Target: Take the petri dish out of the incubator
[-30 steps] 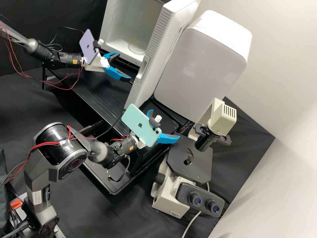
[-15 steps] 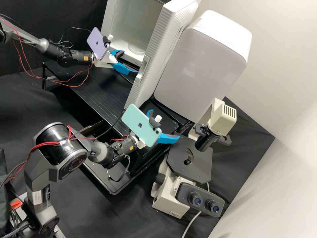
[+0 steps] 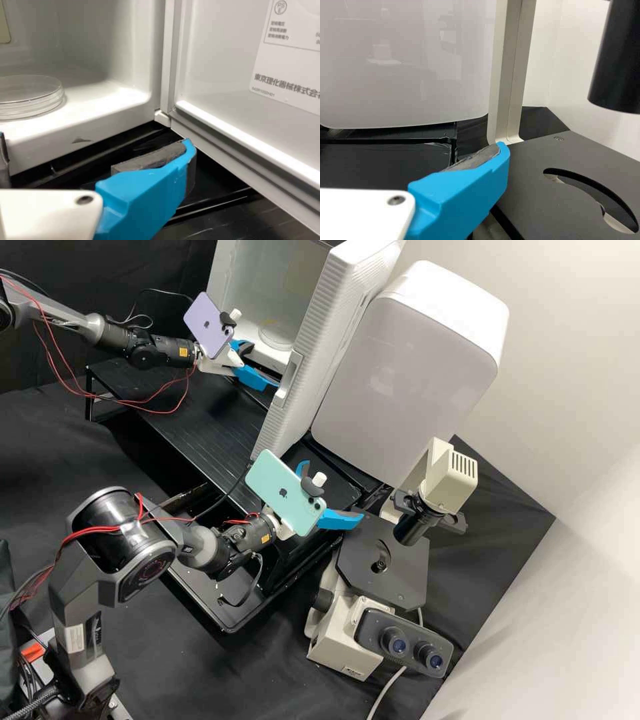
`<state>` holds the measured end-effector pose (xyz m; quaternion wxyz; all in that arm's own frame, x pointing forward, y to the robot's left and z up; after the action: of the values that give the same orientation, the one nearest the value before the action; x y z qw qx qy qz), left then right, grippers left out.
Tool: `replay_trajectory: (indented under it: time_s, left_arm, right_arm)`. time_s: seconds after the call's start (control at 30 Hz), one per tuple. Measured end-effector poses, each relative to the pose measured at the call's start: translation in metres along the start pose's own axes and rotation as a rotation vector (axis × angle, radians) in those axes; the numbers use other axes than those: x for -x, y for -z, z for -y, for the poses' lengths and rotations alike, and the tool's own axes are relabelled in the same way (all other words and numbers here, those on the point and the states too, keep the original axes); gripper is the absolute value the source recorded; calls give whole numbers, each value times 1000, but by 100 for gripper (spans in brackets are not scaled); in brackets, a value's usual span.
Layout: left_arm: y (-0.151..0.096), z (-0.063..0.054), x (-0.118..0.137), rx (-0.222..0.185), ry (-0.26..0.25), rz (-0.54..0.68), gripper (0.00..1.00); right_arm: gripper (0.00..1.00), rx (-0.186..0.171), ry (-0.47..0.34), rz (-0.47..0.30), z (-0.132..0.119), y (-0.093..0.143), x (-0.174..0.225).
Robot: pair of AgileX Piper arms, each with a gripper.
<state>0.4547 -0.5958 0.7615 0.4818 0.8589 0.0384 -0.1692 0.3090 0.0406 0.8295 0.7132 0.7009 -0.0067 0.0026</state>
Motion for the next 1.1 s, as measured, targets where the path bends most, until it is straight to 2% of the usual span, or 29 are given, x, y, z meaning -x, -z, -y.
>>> replay_trajectory:
  time_s: [0.23,0.33,0.47,0.53,0.67,0.8,0.97,1.1]
  left_arm:
    - [0,1,0,1,-1,-2,100]
    - [2,4,3,-38,-10,-11,100]
    - [9,6,9,-40,-25,-48,100]
    - [15,4,14,-31,-38,-78,100]
    - [23,-1,28,45,-49,-128,100]
    - [21,-4,40,51,-49,-127,100]
    - [13,-8,44,50,-68,-110,100]
    - [10,-7,43,73,-68,-108,100]
  right_arm:
    - [100,0,0,0,0,0,0]
    - [100,0,0,0,0,0,0]
    - [100,0,0,0,0,0,0]
    - [100,0,0,0,0,0,0]
    - [100,0,0,0,0,0,0]
    - [100,0,0,0,0,0,0]
    - [100,0,0,0,0,0,0]
    - [100,0,0,0,0,0,0]
